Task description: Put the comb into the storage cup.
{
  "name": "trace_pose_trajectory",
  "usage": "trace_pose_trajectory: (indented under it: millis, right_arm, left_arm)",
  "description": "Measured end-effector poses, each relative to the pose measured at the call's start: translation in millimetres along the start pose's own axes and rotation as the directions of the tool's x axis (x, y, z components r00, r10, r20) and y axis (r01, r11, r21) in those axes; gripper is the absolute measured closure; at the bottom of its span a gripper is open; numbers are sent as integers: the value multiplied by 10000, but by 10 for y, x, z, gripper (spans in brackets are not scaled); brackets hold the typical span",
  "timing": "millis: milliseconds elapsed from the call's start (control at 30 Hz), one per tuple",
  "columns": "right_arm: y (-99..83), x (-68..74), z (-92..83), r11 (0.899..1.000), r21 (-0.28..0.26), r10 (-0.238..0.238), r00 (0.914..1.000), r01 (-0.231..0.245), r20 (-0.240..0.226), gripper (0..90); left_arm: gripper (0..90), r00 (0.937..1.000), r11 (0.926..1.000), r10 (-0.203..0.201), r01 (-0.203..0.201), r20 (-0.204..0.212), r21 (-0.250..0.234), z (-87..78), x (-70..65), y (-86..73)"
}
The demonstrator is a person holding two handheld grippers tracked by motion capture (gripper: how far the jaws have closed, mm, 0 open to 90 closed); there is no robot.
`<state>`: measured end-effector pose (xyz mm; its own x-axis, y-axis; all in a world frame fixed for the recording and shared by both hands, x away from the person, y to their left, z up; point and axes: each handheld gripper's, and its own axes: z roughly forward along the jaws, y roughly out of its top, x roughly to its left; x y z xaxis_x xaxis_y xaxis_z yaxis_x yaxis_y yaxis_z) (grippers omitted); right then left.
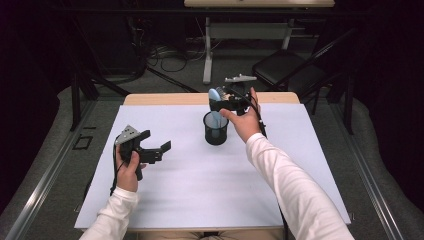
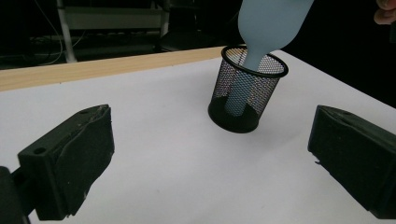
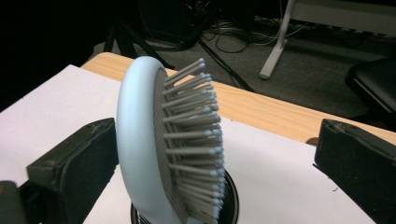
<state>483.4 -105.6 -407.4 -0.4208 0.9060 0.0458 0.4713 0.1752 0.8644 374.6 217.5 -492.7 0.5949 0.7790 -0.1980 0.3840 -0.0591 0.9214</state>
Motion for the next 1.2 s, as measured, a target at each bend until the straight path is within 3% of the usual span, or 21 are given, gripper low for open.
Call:
trace_pose_trajectory:
  millis: [167, 333, 467, 733, 967, 1200]
  right_arm:
    - [-25, -28, -128, 9998, -155, 88, 9987, -96, -497, 0]
    - [-51, -71, -262, 9997, -129, 209, 9978, -217, -625, 0]
    - [-108, -85, -410, 9996, -298, -34, 9978, 14, -666, 0]
    - [-346, -104, -645, 9989, -334, -345, 9960, 319, -819, 0]
    - [-577, -173, -770, 9995, -321, -97, 9948, 65, -1012, 0]
    - [-895, -266, -862, 9991, -408, 72, 9969, -104, -779, 0]
  left_arm:
    - [8, 10000, 10000, -12, 12, 61, 42, -16, 0, 12]
    - [12, 9999, 10000, 29, -30, 133, 55, -29, -1, 19]
    - [12, 9998, 9999, 105, -106, 173, 93, -45, -14, 24]
    - [12, 9998, 10000, 60, -61, 188, 65, -52, -19, 28]
    - [12, 9998, 9999, 90, -91, 158, 86, -60, -21, 27]
    - [12, 9999, 10000, 67, -68, 136, 63, -72, -18, 21]
